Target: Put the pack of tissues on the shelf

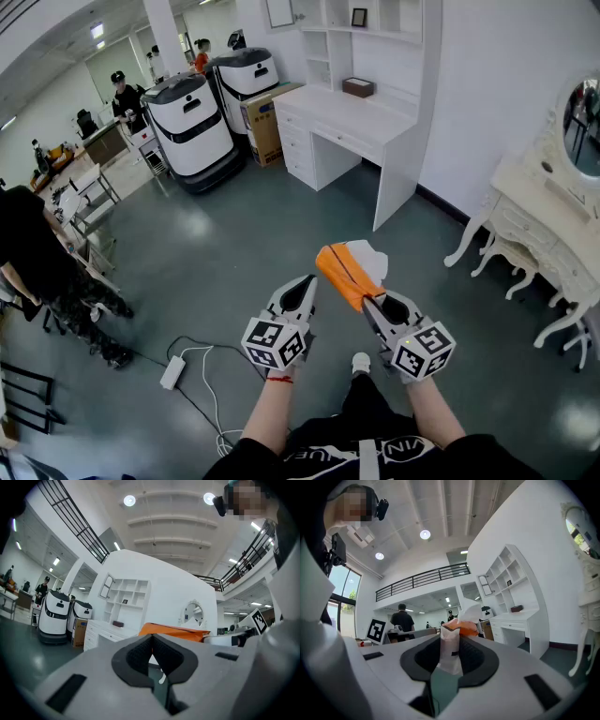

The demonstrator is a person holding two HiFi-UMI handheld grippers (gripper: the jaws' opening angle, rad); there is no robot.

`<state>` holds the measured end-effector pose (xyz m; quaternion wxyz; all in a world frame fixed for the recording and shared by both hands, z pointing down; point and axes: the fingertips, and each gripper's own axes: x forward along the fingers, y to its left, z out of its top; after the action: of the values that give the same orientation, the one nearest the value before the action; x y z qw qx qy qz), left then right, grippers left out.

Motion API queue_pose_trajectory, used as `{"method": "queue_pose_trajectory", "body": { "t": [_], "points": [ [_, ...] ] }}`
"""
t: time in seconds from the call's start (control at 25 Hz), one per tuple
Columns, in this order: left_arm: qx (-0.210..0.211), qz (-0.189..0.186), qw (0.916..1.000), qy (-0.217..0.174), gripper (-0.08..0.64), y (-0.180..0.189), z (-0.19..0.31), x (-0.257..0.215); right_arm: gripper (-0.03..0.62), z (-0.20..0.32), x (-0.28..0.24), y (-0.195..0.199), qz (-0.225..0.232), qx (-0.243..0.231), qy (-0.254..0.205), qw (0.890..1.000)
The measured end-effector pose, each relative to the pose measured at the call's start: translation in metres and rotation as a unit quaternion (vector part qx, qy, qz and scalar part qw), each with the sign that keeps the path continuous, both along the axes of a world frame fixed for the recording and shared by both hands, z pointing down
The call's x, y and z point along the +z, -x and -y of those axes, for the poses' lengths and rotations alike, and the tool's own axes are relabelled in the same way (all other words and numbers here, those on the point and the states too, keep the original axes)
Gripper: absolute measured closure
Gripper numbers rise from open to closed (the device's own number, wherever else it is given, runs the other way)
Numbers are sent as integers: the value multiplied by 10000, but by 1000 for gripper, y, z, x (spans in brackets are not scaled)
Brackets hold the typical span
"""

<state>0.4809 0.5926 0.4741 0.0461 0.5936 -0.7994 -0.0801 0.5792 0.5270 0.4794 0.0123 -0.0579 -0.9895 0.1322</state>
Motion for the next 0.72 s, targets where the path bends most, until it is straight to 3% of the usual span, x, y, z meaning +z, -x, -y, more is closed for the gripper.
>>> {"method": "queue_pose_trajectory", "body": {
  "t": [0.28, 0.72],
  "points": [
    [-99, -156, 9998, 86, 552, 43, 19, 14, 500, 21, 13, 43, -208, -12, -82, 9998],
    [-116, -214, 9997, 103, 552, 126, 104, 10, 500, 112, 8, 124, -374, 63, -164, 9991]
  ]
}}
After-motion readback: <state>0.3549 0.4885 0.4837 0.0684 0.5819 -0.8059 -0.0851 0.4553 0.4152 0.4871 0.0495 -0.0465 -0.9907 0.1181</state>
